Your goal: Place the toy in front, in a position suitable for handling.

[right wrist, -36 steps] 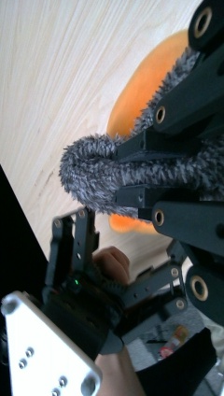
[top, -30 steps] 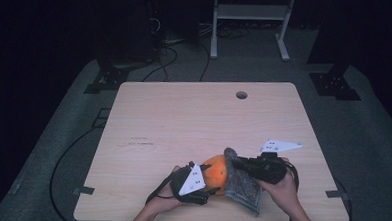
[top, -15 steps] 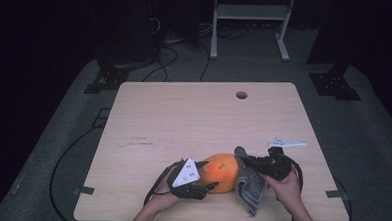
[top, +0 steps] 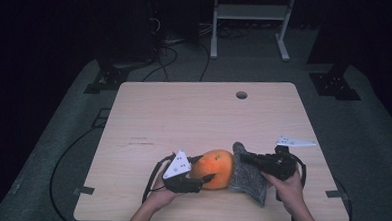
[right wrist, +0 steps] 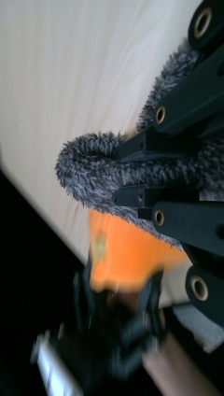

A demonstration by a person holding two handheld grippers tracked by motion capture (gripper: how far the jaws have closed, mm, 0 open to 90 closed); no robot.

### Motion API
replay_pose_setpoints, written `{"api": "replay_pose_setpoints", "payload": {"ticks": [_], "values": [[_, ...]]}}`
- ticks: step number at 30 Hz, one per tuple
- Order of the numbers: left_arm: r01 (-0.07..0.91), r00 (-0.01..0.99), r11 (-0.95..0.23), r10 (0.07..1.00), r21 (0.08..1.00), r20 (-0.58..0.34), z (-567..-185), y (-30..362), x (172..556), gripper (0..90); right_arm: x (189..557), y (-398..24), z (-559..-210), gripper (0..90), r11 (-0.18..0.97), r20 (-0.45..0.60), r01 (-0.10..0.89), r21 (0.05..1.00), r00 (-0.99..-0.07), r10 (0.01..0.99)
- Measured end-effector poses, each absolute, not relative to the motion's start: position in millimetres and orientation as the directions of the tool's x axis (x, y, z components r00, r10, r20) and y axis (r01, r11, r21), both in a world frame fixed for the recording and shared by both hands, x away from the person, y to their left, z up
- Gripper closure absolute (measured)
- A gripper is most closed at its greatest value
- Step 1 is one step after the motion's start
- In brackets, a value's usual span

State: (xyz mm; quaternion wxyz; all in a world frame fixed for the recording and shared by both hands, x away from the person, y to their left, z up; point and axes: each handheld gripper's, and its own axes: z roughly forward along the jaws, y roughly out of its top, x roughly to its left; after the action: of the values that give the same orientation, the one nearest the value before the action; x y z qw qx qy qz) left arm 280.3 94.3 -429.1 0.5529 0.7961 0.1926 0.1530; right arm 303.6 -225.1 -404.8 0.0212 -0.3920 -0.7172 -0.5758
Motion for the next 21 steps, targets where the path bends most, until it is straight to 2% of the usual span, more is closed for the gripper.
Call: {"api": "replay_pose_setpoints", "payload": {"ticks": [4, 8, 10, 13, 16, 21], "values": [[0.129, 0.887, -0.308, 0.460, 0.943, 0.029, -423, 92, 277, 36.0, 291, -206, -393, 78.6, 0.058, 0.436, 0.520, 0.852, -0.767, 0.471], [0.123, 0.891, -0.306, 0.454, 0.944, 0.031, -416, 93, 274, 36.1, 283, -194, -391, 78.6, 0.114, 0.374, 0.483, 0.868, -0.787, 0.491], [0.140, 0.891, -0.324, 0.454, 0.936, 0.024, -421, 92, 275, 35.6, 286, -192, -399, 78.9, 0.132, 0.379, 0.509, 0.851, -0.767, 0.518], [0.155, 0.896, -0.332, 0.443, 0.930, 0.008, -429, 91, 278, 30.7, 291, -186, -415, 78.9, 0.191, 0.360, 0.543, 0.818, -0.741, 0.566], [0.178, 0.889, -0.302, 0.456, 0.936, -0.022, -426, 95, 282, 21.2, 292, -188, -416, 78.8, 0.181, 0.362, 0.549, 0.816, -0.730, 0.580], [0.221, 0.888, -0.288, 0.454, 0.932, -0.071, -430, 101, 288, 14.7, 295, -192, -420, 78.8, 0.169, 0.381, 0.568, 0.805, -0.714, 0.588]]}}
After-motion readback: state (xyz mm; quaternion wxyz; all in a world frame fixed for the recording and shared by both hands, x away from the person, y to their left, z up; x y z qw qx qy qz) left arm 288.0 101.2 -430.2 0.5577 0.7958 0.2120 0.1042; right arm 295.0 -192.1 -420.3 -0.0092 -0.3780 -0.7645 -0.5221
